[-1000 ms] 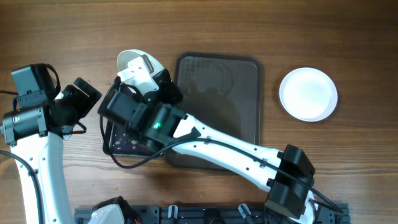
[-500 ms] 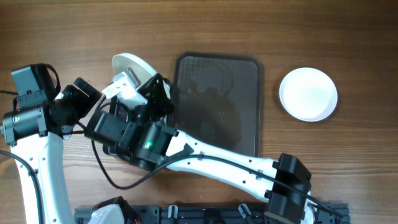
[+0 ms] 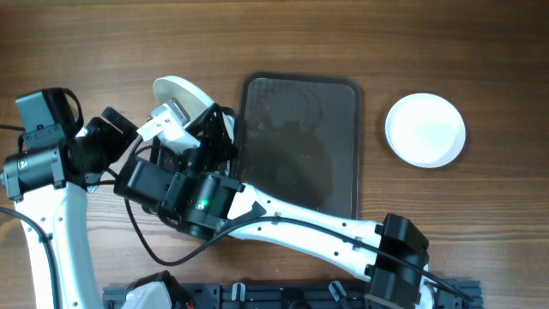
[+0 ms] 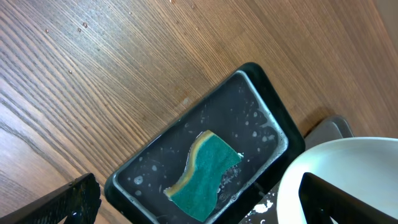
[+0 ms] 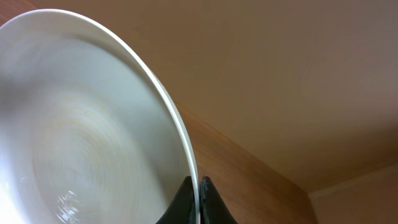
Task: Clean dirty plates on tray and stack at the side
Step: 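Lift the plate over the sink tray and rinse it with the right gripper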
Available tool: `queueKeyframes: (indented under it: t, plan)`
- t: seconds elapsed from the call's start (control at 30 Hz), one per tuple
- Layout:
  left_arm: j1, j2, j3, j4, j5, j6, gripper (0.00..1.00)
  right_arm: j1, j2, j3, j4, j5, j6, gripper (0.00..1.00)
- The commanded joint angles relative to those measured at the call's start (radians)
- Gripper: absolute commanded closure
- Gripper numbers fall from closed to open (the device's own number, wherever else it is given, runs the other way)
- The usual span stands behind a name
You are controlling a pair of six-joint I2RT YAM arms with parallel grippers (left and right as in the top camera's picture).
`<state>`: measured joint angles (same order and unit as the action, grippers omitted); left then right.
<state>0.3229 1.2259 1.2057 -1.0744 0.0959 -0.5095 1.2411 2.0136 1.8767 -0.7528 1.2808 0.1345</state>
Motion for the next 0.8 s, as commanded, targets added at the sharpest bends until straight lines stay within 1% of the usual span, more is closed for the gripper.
queueKeyframes:
  t: [0.0,0.33,0.53,0.77]
  plan:
    - [0.006,-0.008,0.01,0.0,0.012,0.005,0.0,0.003,-0.031,0.031,0.008,0.037,-0.004,0.96]
    - [0.006,-0.008,0.01,-0.001,0.012,0.005,0.0,0.003,-0.031,0.031,0.008,0.037,-0.005,0.96]
    - [0.006,-0.008,0.01,-0.001,0.012,0.005,0.0,0.003,-0.031,0.031,0.024,0.037,-0.056,0.96]
    - [0.006,-0.008,0.01,0.0,0.012,0.005,0.0,0.003,-0.031,0.031,0.035,0.04,-0.056,0.96]
